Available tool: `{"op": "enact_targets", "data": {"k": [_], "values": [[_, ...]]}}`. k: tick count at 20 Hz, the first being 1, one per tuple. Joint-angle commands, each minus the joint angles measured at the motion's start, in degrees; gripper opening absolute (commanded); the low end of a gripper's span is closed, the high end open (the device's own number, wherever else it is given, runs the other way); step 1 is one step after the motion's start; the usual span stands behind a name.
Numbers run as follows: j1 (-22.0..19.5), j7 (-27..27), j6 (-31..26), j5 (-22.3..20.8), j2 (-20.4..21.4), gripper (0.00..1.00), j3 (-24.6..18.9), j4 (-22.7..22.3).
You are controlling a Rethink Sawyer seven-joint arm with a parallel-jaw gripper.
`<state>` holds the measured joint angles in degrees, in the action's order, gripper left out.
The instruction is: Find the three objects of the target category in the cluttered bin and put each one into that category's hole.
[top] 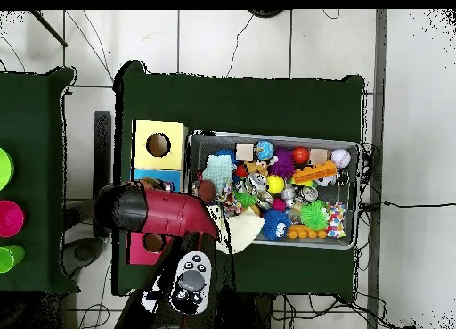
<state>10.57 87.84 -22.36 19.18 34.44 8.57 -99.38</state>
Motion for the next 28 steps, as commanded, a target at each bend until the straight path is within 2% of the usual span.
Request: {"op": "enact_targets", "data": {"k": [1, 5, 17, 21, 25, 28], "values": [[-0.18, 14.51, -3.63, 1.37, -0.25, 1.00, 0.93, 3.06], [-0.09, 13.77, -10.30, 0.12, 4.21, 1.00, 2.80, 2.48], [-0.21, 11.59, -19.49, -2.48, 9.21, 1.00, 5.99, 3.51], [-3.16, 7.71, -19.64, -3.26, 10.31, 1.00, 5.73, 2.95], [-7.53, 3.95, -17.63, -3.49, 12.92, 1.00, 4.93, -0.09], [-11.71, 1.00, -17.88, -3.93, 14.65, 1.00, 3.88, -0.77]]}}
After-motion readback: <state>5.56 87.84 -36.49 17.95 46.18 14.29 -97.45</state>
